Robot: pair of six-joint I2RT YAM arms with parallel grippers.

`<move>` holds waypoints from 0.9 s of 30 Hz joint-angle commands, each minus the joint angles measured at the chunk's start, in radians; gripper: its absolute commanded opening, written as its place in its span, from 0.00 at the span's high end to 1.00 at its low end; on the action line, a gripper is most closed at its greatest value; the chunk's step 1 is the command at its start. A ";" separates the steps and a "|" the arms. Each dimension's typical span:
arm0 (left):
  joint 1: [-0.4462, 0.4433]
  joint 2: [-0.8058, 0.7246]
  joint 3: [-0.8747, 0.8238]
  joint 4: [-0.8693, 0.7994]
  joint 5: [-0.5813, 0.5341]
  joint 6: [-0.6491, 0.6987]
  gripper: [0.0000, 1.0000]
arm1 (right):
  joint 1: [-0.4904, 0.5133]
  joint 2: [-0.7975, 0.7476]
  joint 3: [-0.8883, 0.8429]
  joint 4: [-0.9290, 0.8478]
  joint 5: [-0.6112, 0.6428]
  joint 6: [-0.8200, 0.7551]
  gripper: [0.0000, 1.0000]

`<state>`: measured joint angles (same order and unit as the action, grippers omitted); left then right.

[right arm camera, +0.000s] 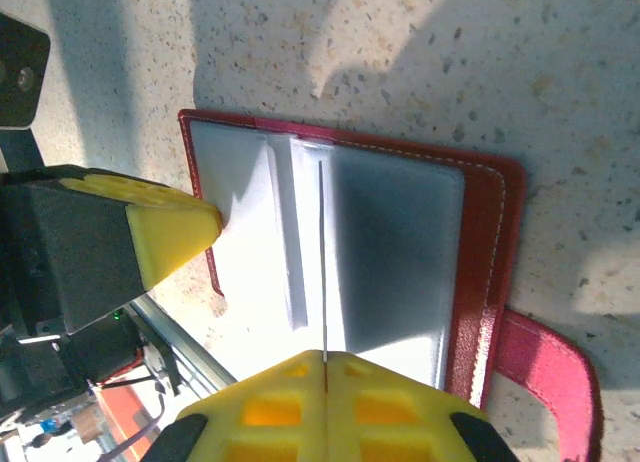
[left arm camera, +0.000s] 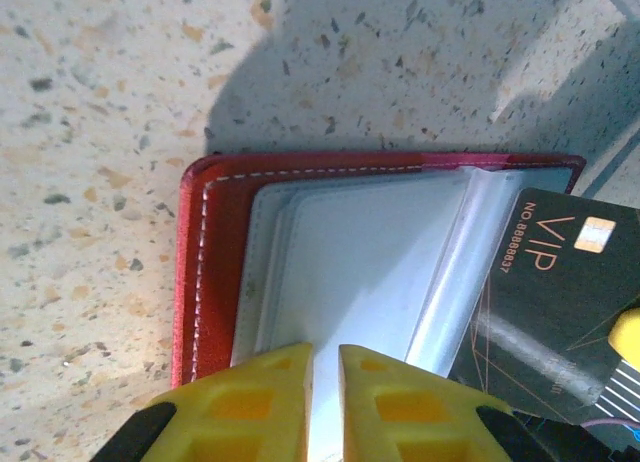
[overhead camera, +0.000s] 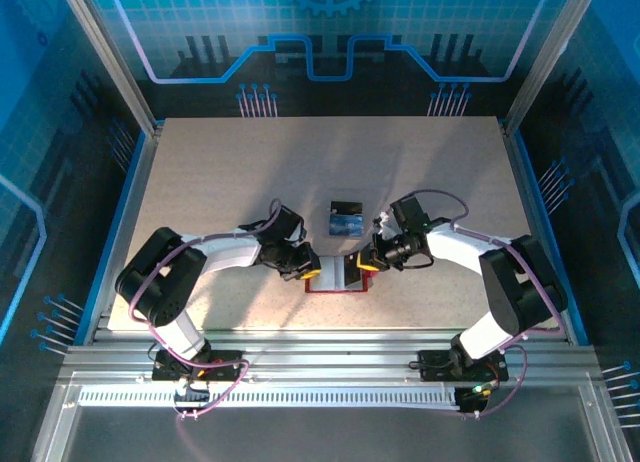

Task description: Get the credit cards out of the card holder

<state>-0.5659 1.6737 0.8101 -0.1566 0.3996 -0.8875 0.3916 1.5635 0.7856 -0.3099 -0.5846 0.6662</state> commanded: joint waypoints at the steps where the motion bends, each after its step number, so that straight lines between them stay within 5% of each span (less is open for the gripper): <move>1: -0.006 -0.039 0.035 -0.045 -0.022 0.015 0.81 | -0.011 -0.027 0.062 -0.117 0.036 -0.082 0.96; 15: 0.028 -0.147 -0.026 -0.042 -0.060 0.019 0.78 | -0.010 -0.024 0.294 -0.409 0.192 -0.488 1.00; 27: 0.063 -0.230 -0.087 -0.045 -0.067 0.019 0.78 | -0.009 0.096 0.558 -0.601 0.342 -0.757 0.94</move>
<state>-0.5144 1.4792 0.7425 -0.1791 0.3470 -0.8871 0.3916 1.6325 1.2961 -0.8257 -0.2821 0.0193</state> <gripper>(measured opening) 0.224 0.066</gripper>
